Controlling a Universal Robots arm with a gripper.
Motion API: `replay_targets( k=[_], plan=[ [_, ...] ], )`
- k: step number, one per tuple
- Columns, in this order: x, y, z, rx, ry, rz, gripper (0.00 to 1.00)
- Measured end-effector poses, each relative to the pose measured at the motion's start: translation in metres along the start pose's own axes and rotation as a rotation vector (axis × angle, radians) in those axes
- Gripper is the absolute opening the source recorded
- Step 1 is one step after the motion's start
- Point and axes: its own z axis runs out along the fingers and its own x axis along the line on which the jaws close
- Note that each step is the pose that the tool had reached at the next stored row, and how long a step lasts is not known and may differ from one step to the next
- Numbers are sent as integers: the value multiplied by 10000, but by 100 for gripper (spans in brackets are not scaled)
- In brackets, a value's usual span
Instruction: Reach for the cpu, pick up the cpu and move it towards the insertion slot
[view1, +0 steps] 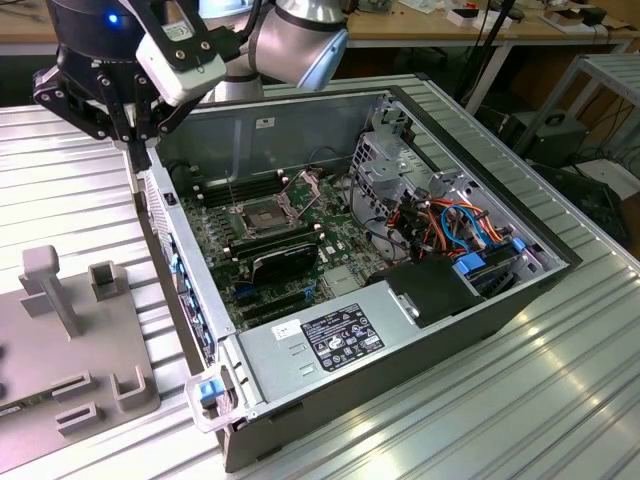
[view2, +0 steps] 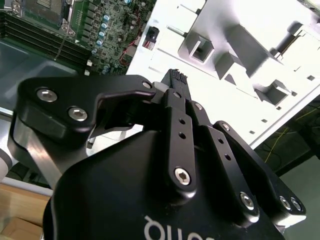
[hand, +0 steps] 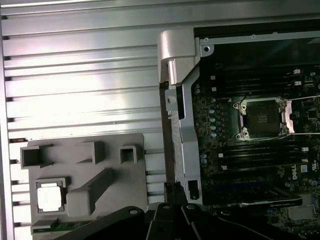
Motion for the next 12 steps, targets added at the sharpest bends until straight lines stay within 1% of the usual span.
replay_targets(
  k=[5,12],
  plan=[
    [62,-5,1,1,9,0,11],
    [130,-10,2,2,23,2,11]
  ],
)
